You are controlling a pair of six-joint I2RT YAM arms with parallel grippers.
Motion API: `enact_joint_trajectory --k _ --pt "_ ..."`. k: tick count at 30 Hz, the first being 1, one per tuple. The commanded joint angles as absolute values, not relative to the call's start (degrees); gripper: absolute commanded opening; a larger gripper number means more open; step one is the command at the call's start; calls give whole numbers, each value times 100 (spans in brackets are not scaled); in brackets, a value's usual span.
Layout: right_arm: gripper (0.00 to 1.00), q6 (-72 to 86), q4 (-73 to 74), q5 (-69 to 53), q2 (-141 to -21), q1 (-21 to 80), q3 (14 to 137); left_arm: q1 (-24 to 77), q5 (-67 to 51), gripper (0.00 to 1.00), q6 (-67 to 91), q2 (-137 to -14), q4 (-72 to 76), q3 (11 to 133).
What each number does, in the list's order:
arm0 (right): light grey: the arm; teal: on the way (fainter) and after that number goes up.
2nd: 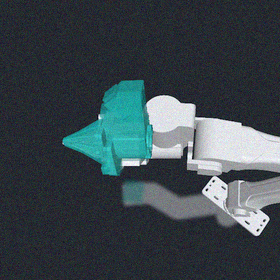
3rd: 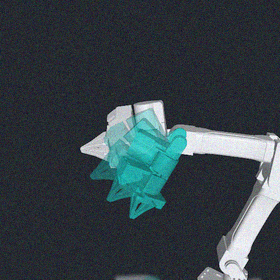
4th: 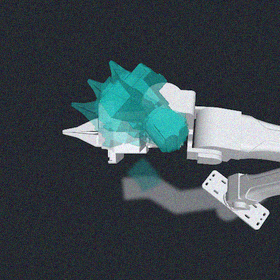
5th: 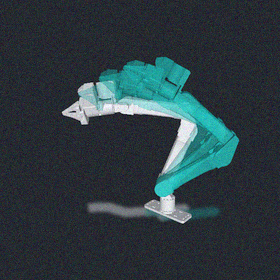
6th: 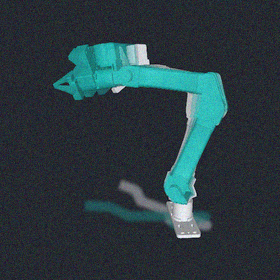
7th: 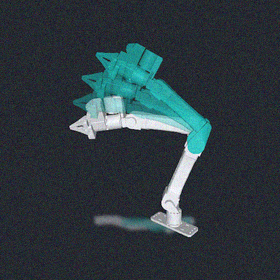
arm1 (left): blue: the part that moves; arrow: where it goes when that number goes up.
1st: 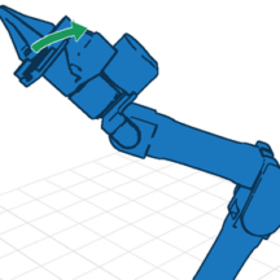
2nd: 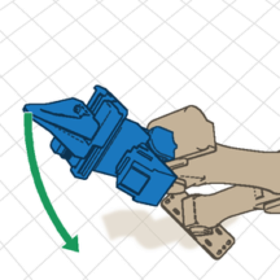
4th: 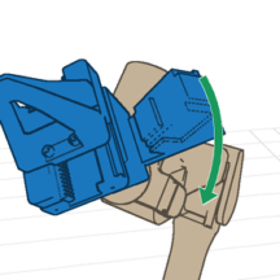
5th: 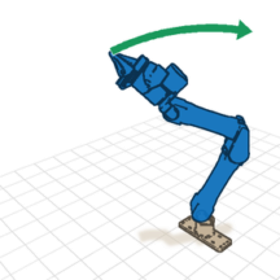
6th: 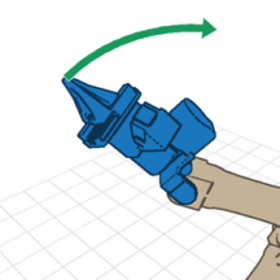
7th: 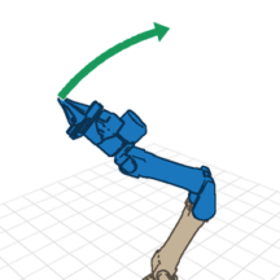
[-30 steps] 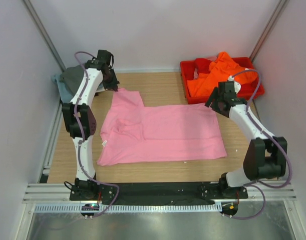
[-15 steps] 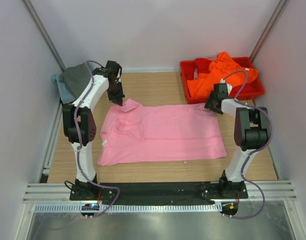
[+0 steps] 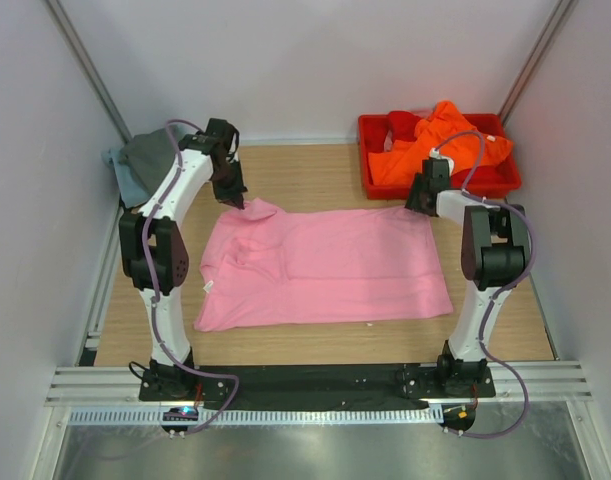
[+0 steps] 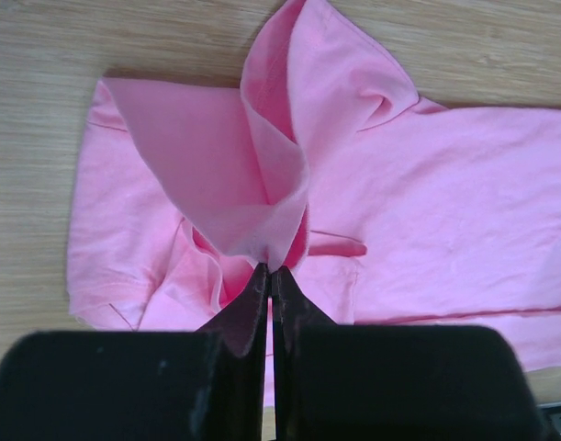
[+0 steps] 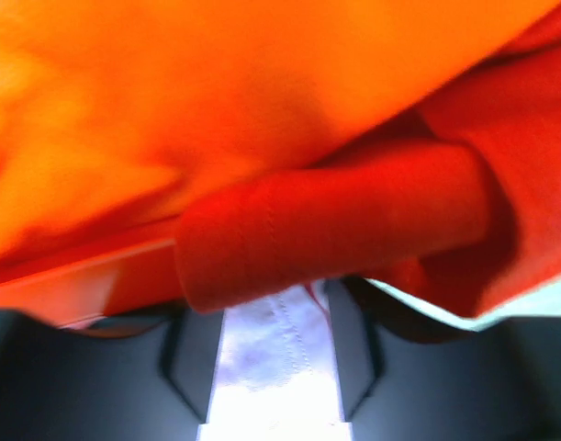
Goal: Fold and stack the t-shirts
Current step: Fold the tshirt
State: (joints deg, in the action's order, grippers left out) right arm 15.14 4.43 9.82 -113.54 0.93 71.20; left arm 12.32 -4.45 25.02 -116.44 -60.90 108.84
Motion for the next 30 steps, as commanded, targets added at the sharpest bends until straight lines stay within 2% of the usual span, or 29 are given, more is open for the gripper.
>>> enact_joint_trajectory --k 1,2,4,5,8,13,18,23,30 --pt "49 1476 130 932 -11619 79 7654 1187 -589 0 2399 -11408 -6020 10890" --pt "39 1468 167 879 -11637 79 7673 1178 -606 0 2399 -11417 -6012 10890" --pt "31 1406 158 809 -11663 79 7664 1160 -641 0 2408 -11426 -6020 10890" --pt "23 1398 167 800 -11654 79 7647 1143 -650 0 2417 -11434 -6021 10890" --pt "14 1415 176 782 -11584 79 7585 1134 -650 0 2417 -11452 -6012 10890" --pt "10 1468 517 782 -11243 79 7620 1125 -563 0 2400 -11408 -6021 10890" --pt "2 1354 843 791 -10706 70 7655 1125 -422 0 2443 -11285 -6195 11064" --pt "1 1397 1247 616 -10205 70 7673 1125 -352 0 2452 -11048 -6425 11101" --pt "1 1468 1424 571 -9695 70 7121 1143 -246 0 2452 -10433 -6530 10522"
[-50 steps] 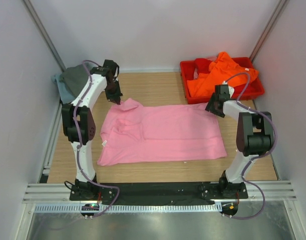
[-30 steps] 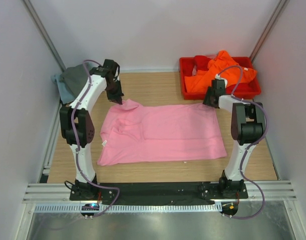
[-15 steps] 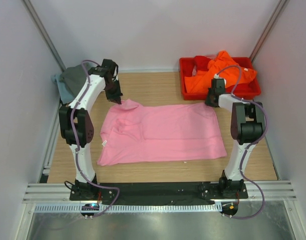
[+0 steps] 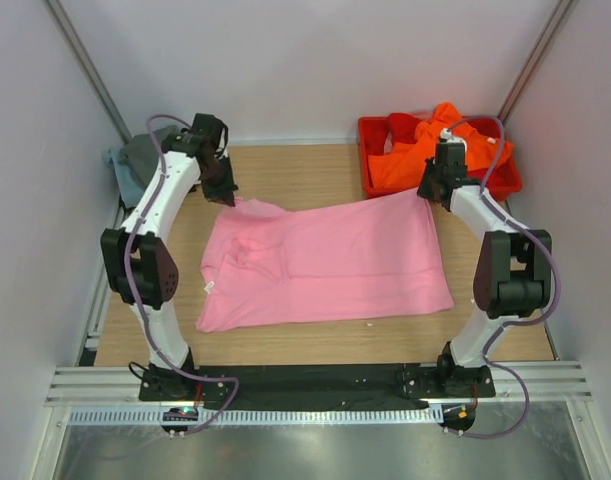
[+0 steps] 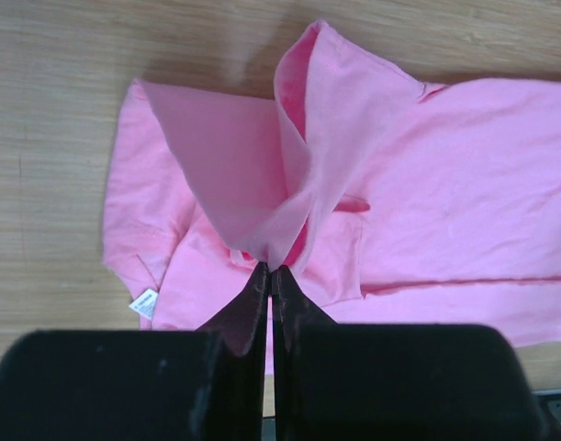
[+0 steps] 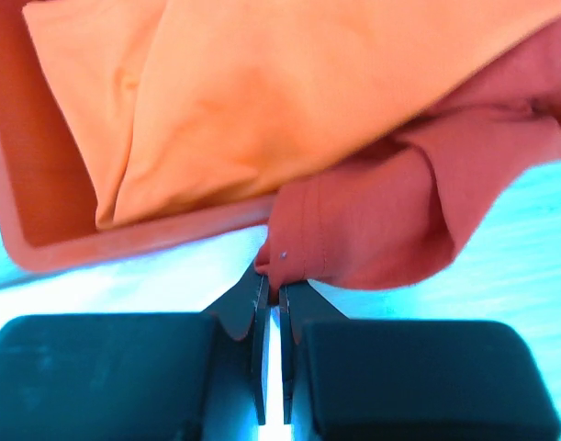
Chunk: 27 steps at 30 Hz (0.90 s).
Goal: Fold and stack the t-shirts
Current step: Fold the tshirt
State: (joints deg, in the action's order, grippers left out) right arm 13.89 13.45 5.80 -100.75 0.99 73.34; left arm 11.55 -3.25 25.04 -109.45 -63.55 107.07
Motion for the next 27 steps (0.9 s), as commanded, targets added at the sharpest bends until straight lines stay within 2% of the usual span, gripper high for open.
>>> enact_joint_trajectory --k 1,12,27 --pt "1 1468 1459 597 -9616 70 7050 1143 -176 0 2452 -10354 -6548 10451" --pt "1 1670 1679 1345 -8991 -114 6267 1143 149 0 2470 -9089 -6442 8843" --pt "1 1951 1986 1415 -8464 -158 5827 1142 281 0 2461 -8078 -6565 7814"
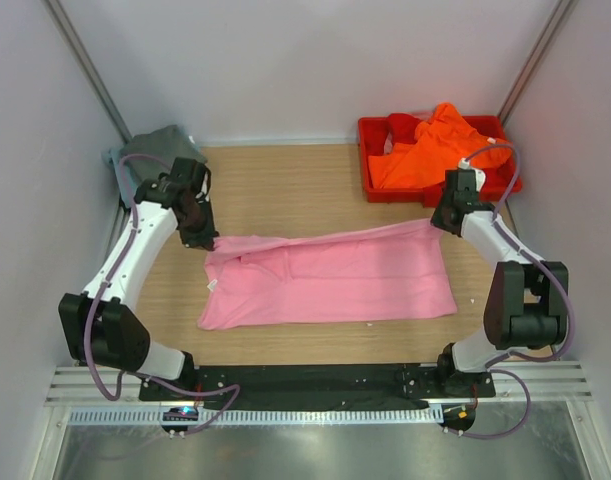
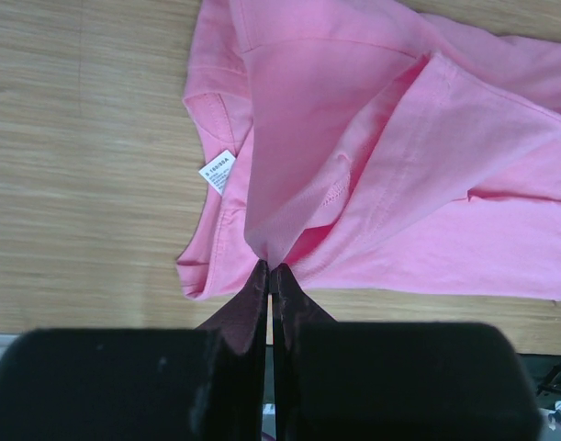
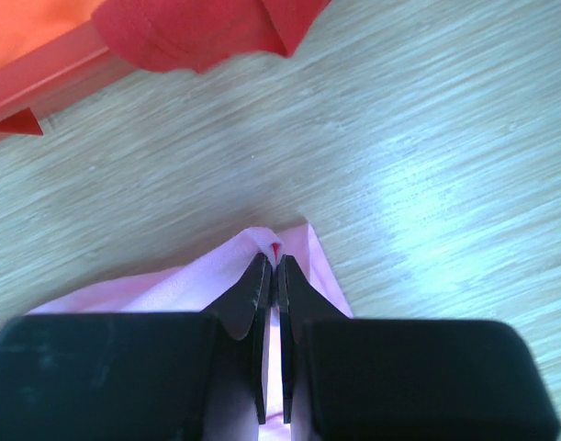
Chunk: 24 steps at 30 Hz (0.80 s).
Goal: Fold and stack the t-shirts
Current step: Fold the tshirt
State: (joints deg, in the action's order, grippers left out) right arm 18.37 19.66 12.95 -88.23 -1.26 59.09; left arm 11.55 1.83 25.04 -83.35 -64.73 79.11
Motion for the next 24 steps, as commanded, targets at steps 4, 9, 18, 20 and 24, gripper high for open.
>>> enact_joint_trajectory --k 4,9,18,20,24 --pt "1 1951 2065 1459 -8306 -158 5696 1143 325 0 2452 -7884 -6653 7700" --pt "1 2048 2118 1468 -8121 -158 5458 1134 334 0 2478 -7604 -6759 7550" --pt "2 2223 2364 1705 -8068 -167 5195 1143 176 0 2628 -7058 -6838 6935" --pt "3 2294 2434 1801 -8042 -158 5159 1142 141 0 2646 -6918 -6864 6786" --pt "54 2591 2724 2074 -8016 -220 5089 1142 44 15 2733 -6601 -6987 6566"
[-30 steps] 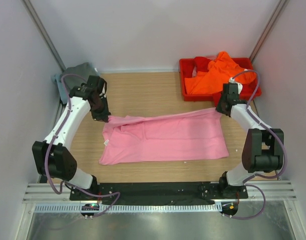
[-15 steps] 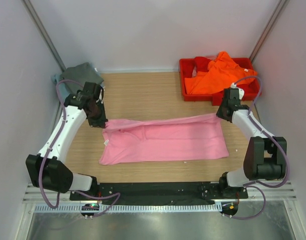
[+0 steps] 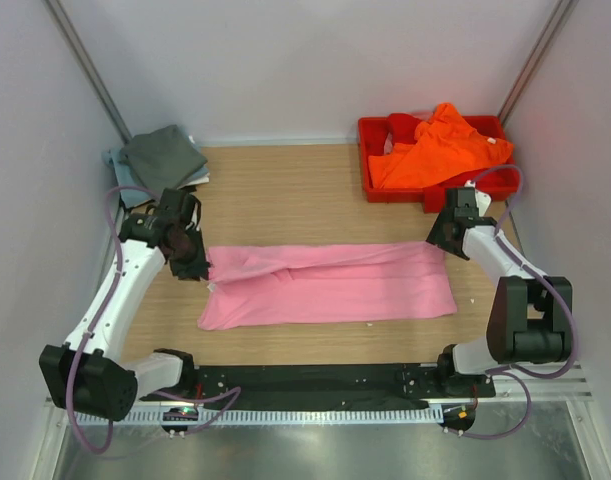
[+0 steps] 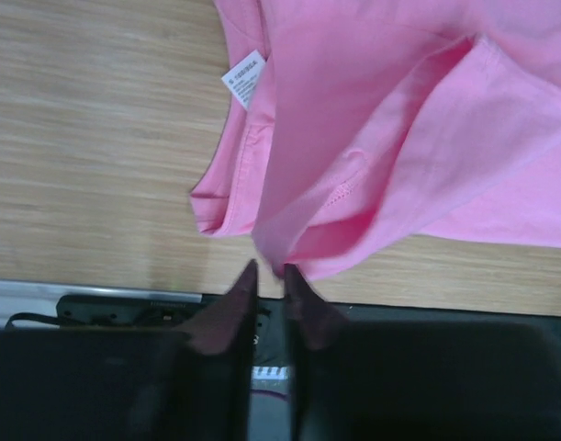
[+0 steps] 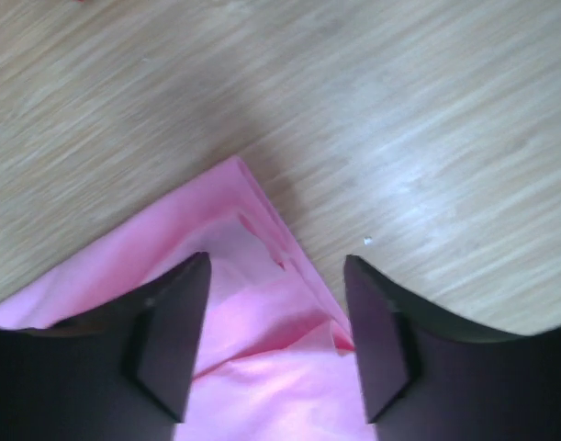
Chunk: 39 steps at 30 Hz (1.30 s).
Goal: Fold and stack the t-shirts
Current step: Fold the tshirt
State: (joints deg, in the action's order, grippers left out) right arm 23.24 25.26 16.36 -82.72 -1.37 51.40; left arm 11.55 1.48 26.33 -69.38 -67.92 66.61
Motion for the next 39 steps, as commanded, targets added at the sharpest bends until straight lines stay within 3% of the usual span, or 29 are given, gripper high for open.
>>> enact_joint_trajectory --k 1,2,3,7,11,18,29,34,35,39 --pt "71 2654 2751 2153 -7998 -237 5054 1134 35 26 2751 -6531 -6987 6539" --pt "86 2724 2786 2232 -7972 -290 5010 1142 35 36 2768 -6417 -7013 6548" --pt "91 2759 2830 2285 -7954 -307 4992 1134 35 44 2786 -6390 -7075 6574" --pt "95 2865 2883 2329 -7709 -352 5053 1143 175 54 2795 -6451 -7172 6863" --pt "93 2874 2717 1700 -7411 -352 5115 1134 150 56 2917 -6591 -6874 6838" --pt "82 2786 1609 -500 -7057 -1 4623 1204 -167 49 3304 -7057 -5531 6074" --pt "76 3014 1486 -70 -8999 1748 4483 1872 228 32 3946 -8996 -4264 5572" --pt "74 3208 1520 -27 -9098 2117 4359 1820 544 29 3701 -10447 -4227 6519" --pt "73 3252 1651 -26 -9053 2188 4359 1785 606 25 3665 -10729 -4419 6809" --pt "73 3532 1846 -44 -8816 2662 4272 1731 597 21 3568 -12161 -4973 8974"
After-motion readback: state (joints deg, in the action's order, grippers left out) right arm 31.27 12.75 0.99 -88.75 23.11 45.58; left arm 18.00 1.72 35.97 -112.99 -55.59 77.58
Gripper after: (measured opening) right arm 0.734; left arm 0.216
